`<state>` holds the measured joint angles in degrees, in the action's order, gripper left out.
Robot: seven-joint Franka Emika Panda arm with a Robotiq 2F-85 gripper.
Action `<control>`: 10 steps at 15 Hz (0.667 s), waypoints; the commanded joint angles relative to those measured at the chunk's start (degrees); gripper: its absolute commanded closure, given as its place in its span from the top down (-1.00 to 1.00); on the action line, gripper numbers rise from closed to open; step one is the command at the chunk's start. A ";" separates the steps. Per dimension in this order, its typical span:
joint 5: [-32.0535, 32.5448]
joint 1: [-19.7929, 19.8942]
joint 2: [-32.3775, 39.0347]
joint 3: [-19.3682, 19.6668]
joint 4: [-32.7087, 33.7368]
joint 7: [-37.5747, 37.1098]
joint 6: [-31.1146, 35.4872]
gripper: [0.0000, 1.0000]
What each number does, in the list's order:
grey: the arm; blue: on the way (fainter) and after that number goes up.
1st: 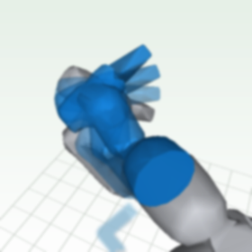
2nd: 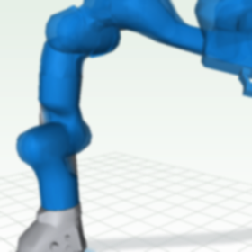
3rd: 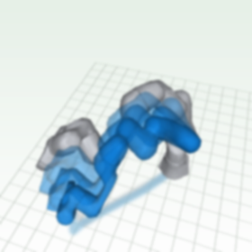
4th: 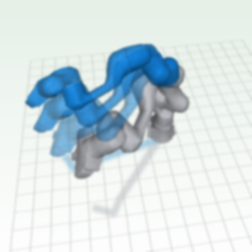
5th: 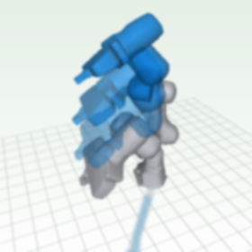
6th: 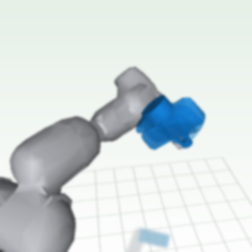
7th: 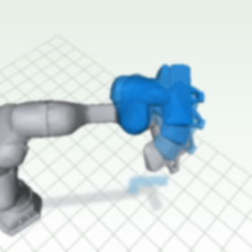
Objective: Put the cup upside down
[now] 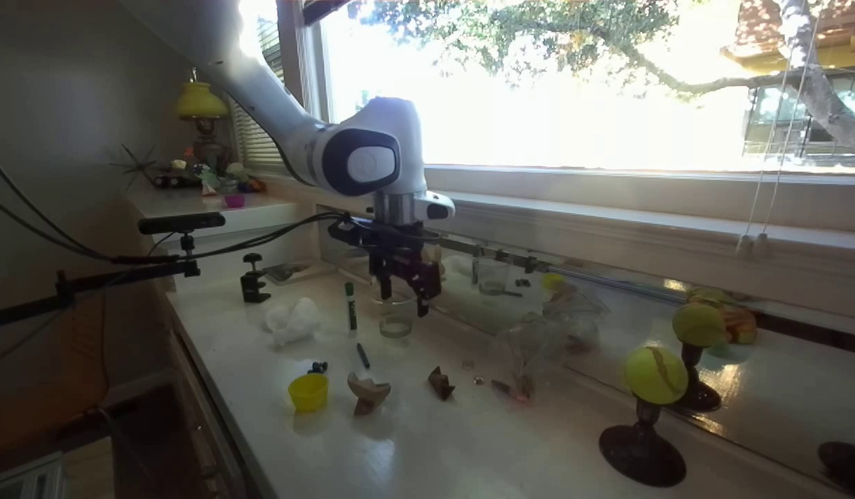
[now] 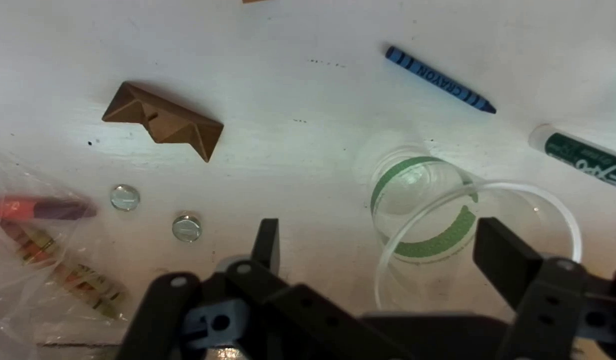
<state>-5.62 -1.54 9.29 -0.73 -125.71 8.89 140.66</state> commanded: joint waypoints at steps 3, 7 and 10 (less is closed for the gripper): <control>0.92 0.52 1.39 -0.01 1.89 -3.51 -0.71 1.00; 1.58 0.47 1.16 0.40 1.91 -5.72 -0.79 1.00; 1.70 0.43 1.19 0.54 1.96 -6.54 -0.86 0.98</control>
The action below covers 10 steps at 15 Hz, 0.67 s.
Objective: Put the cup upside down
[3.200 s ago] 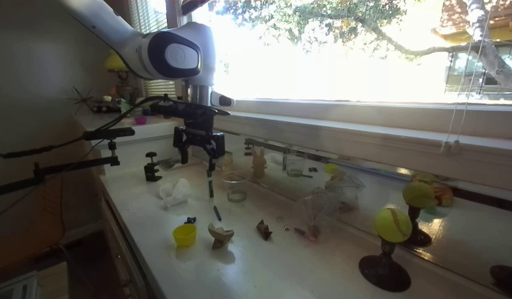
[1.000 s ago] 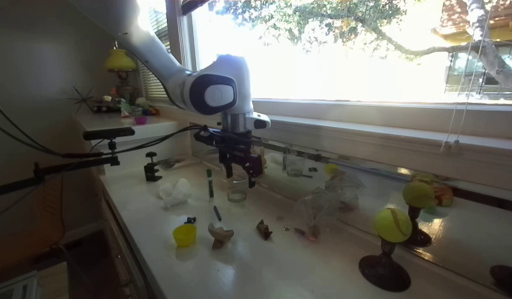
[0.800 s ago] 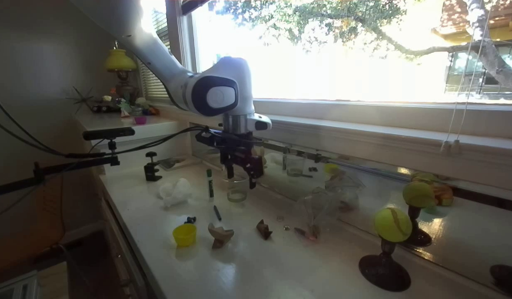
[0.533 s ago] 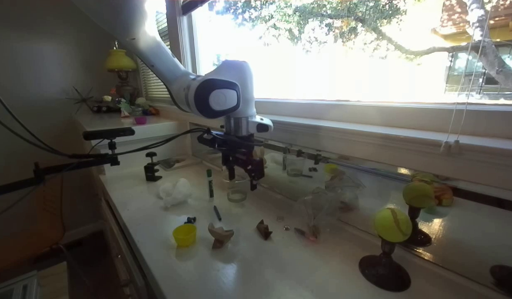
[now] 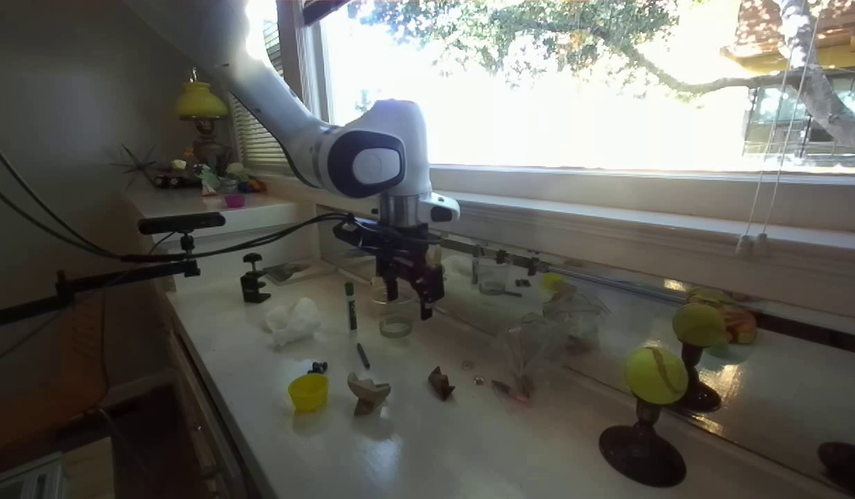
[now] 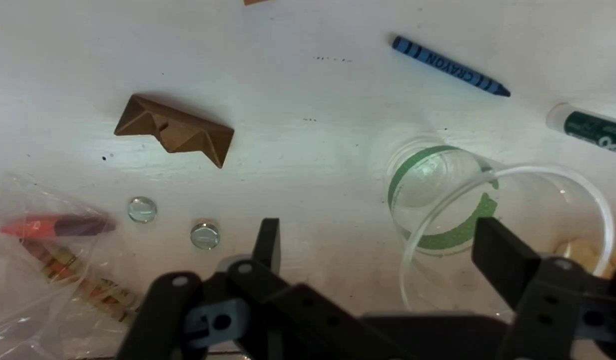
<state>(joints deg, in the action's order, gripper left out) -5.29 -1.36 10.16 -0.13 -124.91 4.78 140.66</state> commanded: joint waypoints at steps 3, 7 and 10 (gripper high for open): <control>1.34 0.23 0.36 -0.02 1.20 -2.91 -0.89 0.85; 1.54 0.20 0.33 0.04 1.20 -3.26 -0.91 0.02; 1.88 0.14 0.27 0.13 1.18 -3.60 -0.97 -0.43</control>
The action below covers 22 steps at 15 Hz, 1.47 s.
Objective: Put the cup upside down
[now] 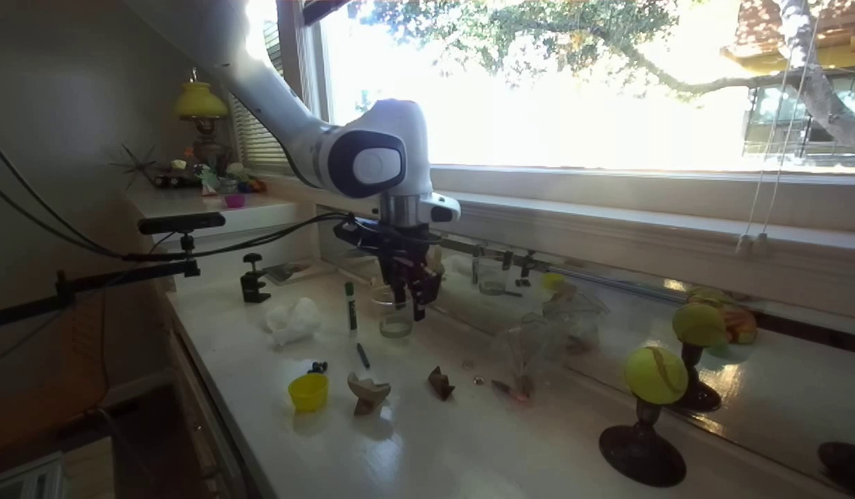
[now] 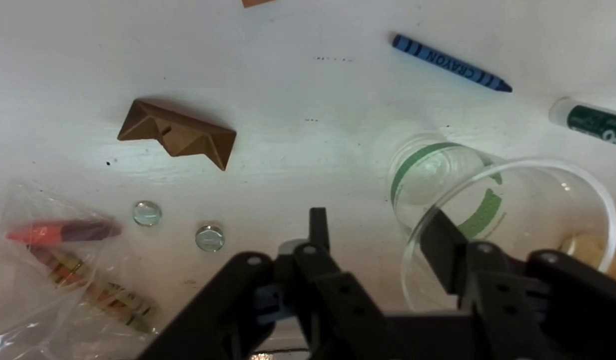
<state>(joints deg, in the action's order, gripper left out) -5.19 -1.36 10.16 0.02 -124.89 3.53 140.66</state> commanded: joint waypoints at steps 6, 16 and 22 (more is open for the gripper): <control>5.04 -0.38 -0.41 0.42 1.22 -5.75 -2.27 -1.00; 28.77 -5.20 -0.06 -0.76 9.36 -21.83 -28.92 -0.97; 33.33 -6.84 3.11 -1.91 11.41 -22.33 -33.00 -0.97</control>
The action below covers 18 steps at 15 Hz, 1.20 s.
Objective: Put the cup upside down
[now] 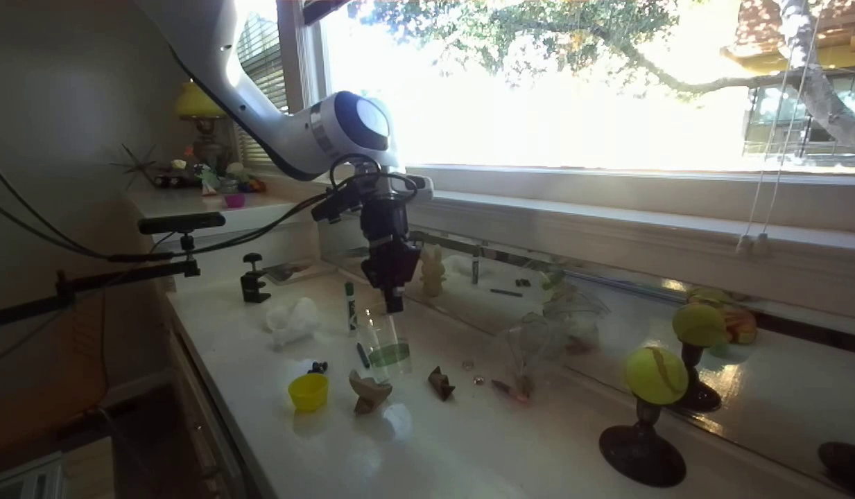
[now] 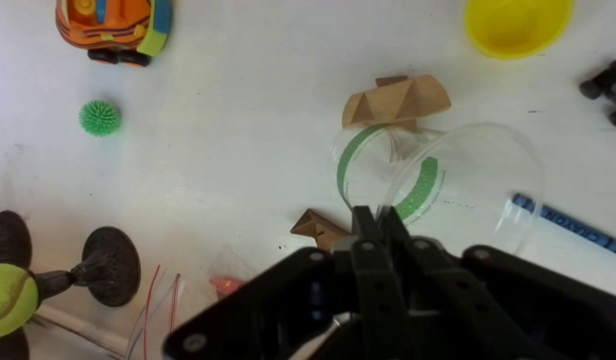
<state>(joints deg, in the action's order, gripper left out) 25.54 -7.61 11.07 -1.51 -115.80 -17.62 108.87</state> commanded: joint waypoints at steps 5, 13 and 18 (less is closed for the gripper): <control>2.28 -0.84 3.63 -0.45 3.03 -0.94 1.17 -0.97; 1.92 -1.28 5.59 -0.16 4.31 -1.08 0.77 -0.97; 1.56 -1.13 5.94 -0.01 4.48 -0.86 1.05 0.06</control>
<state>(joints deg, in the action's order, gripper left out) 26.42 -8.52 15.89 -1.74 -112.63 -17.63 110.09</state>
